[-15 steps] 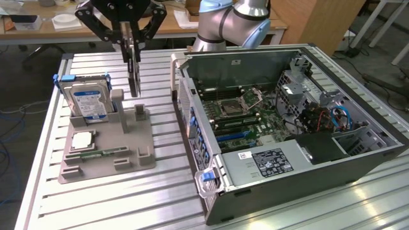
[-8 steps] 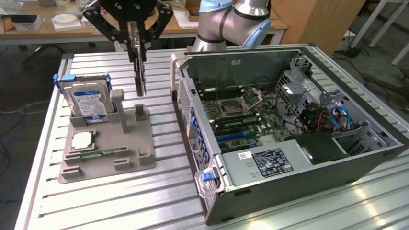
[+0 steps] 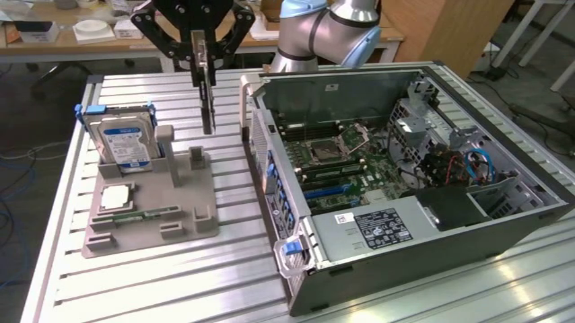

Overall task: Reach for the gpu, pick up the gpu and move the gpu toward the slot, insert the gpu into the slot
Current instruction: 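Pick up the gpu and move the gpu toward the slot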

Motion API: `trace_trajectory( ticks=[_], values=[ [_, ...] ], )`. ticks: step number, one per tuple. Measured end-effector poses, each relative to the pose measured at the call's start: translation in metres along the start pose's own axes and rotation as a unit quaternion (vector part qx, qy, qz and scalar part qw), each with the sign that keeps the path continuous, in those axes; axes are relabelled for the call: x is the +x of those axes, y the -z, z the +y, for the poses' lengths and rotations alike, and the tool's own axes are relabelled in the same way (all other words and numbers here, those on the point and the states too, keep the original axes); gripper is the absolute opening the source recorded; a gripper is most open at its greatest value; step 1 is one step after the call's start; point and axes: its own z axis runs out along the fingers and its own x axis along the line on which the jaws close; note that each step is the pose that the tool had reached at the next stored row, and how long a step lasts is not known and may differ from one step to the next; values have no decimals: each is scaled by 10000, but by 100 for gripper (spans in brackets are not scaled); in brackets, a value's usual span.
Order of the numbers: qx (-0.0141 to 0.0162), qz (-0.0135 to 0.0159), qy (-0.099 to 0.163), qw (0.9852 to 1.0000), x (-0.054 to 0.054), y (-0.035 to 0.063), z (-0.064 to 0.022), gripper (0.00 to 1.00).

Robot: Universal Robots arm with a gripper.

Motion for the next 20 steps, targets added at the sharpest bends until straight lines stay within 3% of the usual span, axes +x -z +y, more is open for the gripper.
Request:
trace_trajectory(
  ticks=[20],
  values=[
    [0,0,0,10000,-369,-14,17,25]
  ],
)
